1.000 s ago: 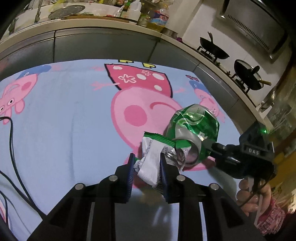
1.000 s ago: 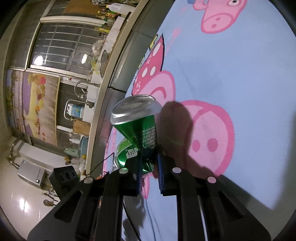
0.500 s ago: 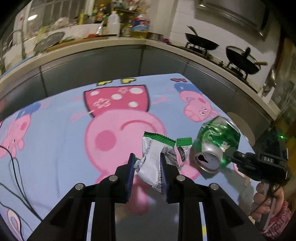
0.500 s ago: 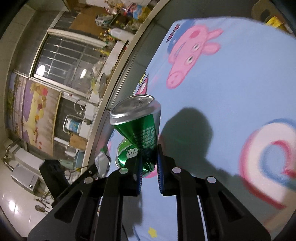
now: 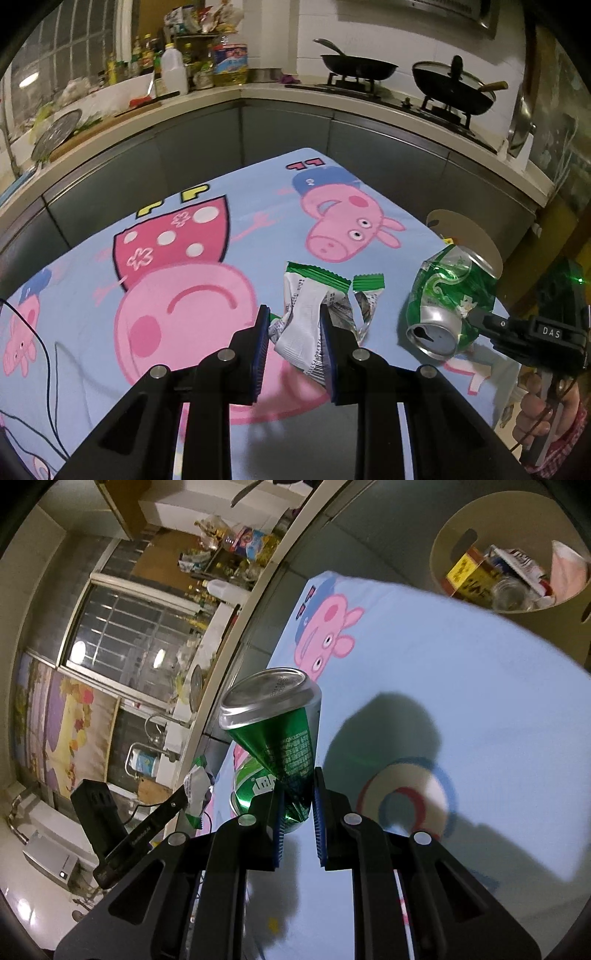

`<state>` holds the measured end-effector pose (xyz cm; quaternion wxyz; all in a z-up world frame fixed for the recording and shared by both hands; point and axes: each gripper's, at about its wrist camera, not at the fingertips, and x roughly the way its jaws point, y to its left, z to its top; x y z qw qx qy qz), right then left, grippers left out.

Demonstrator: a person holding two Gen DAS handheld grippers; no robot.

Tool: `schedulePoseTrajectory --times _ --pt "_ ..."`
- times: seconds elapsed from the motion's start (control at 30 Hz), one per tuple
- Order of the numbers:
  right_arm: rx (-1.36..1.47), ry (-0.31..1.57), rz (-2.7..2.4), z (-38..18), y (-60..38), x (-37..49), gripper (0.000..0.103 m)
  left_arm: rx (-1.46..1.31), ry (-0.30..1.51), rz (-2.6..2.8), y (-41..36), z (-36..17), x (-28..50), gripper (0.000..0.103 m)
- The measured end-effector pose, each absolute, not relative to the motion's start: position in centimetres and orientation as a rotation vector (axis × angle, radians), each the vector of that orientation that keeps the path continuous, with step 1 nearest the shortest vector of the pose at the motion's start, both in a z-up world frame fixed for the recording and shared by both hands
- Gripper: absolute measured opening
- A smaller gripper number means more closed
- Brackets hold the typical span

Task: Collect trash
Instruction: 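Carry the green can and white-green wrapper in both grippers toward the trash bin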

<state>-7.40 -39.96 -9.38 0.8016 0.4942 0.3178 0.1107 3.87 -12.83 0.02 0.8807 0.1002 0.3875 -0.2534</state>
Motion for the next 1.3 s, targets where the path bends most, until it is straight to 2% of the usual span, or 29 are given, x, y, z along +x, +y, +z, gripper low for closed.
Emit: schedulePoseTrajectory --times 1.3 --pt "1.085 0.622 0.252 -8.9 -43.3 -8.6 0.012 0.262 0.833 -0.596 -18.9 0.0 3.7 0.026"
